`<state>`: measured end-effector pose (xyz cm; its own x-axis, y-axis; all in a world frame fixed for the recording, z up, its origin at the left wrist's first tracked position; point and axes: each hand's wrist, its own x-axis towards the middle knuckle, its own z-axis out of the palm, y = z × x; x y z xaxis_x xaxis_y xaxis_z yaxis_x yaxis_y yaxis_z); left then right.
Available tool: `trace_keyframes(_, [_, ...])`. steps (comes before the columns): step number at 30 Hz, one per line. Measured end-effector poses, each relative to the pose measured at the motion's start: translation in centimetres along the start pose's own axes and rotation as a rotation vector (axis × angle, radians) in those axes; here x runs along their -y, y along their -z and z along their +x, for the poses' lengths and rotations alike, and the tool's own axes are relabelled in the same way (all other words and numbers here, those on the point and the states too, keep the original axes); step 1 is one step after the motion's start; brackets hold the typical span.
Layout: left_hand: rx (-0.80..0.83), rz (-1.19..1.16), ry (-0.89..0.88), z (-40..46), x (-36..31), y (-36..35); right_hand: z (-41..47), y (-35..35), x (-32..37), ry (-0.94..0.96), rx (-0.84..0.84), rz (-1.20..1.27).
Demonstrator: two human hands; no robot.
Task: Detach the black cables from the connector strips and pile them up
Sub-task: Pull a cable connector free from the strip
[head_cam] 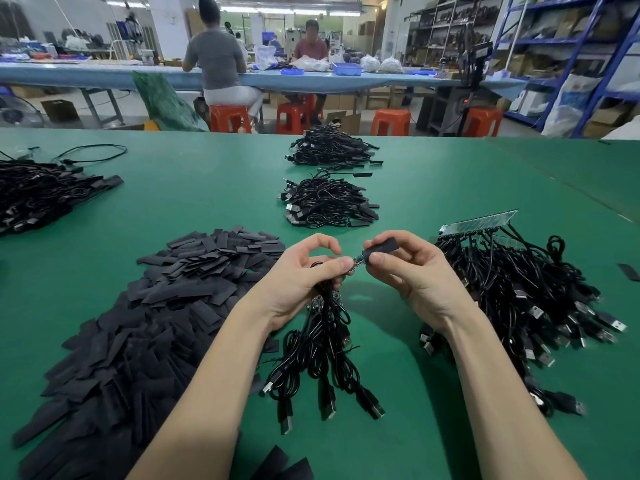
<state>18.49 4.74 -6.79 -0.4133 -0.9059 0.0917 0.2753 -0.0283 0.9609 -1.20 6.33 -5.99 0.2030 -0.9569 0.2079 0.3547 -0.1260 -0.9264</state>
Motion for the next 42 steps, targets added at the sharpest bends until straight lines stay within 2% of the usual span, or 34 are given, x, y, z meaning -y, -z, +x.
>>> trace_keyframes(7, [0.09,0.078,0.035,-0.3,-0.7,0.4,-0.3,0.5,0.3,-0.005,0.053,-0.024])
trace_keyframes(12, [0.134,0.122,0.064,-0.3,-0.8,0.6,-0.4,0.4,0.9,-0.078,0.135,-0.112])
trace_keyframes(16, [0.02,0.061,-0.001,0.2,-0.4,-0.2,0.0,-0.3,0.2,-0.063,-0.026,0.025])
trace_keyframes(19, [-0.08,0.183,-0.094,0.5,0.1,-0.3,0.3,-0.2,-0.1,-0.074,-0.161,0.095])
trace_keyframes(22, [-0.088,0.253,-0.156,0.6,0.3,-0.1,0.3,0.2,-0.1,-0.089,-0.227,0.1])
trace_keyframes(29, [-0.107,0.446,-0.269,0.8,0.6,-0.2,0.5,0.4,-0.3,-0.122,-0.242,0.119])
trace_keyframes(42, [-0.09,0.455,-0.299,0.9,0.4,-0.6,0.4,-0.1,-0.7,-0.181,-0.179,0.141])
